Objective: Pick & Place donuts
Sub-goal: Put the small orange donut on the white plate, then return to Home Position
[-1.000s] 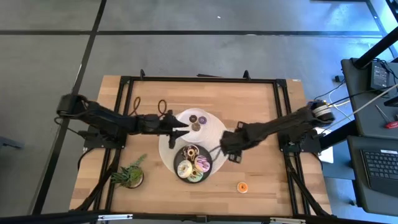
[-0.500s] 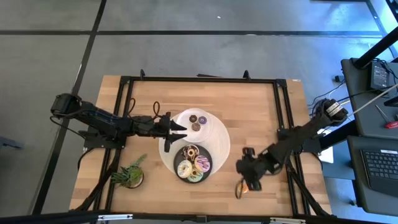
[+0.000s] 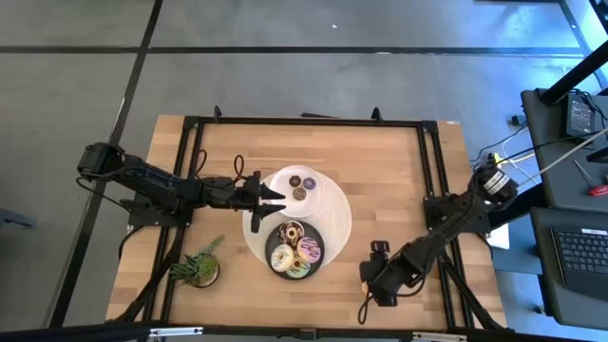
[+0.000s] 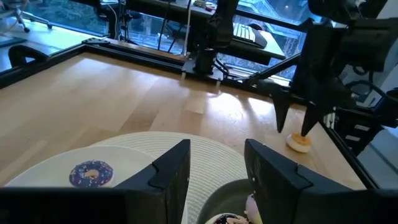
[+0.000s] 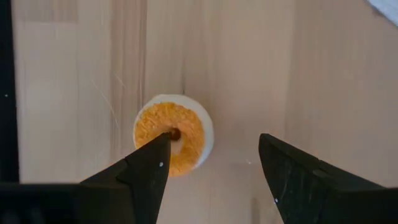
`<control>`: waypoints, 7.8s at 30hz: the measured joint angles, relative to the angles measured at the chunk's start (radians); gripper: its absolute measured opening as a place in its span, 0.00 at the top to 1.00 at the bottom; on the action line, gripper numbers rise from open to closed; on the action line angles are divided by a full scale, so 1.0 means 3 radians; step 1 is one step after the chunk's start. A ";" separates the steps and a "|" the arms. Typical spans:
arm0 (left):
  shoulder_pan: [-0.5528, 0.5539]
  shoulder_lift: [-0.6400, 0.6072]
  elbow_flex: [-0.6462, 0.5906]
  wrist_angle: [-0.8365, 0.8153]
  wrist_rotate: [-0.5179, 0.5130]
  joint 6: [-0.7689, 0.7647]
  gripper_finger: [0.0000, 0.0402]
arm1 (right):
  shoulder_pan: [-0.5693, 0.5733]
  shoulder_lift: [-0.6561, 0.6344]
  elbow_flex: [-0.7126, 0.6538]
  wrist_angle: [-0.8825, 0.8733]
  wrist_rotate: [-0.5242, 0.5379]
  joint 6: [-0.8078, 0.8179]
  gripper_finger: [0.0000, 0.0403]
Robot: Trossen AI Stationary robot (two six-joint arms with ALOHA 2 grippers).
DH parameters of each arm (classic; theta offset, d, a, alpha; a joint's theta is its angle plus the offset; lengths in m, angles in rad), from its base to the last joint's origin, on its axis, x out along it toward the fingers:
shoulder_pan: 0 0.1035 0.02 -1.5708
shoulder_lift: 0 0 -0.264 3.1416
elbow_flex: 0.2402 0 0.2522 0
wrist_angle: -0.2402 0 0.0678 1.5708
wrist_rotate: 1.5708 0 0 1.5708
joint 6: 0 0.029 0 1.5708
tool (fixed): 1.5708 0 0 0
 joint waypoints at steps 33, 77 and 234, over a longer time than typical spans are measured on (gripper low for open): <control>0.0001 0.0001 0.0001 -0.0094 -0.0099 0.0001 0.63 | -0.0003 0.0153 0.0000 0.0118 -0.0081 0.0144 0.39; 0.0001 0.0003 0.0003 -0.0193 -0.0100 0.0000 0.63 | -0.0661 -0.0107 0.0255 -0.0266 -0.0270 -0.0682 0.92; -0.0375 -0.3880 -0.1219 -0.1674 0.0934 0.0319 0.63 | -0.1633 -0.5098 -0.3226 0.2428 -0.0254 -0.1892 0.68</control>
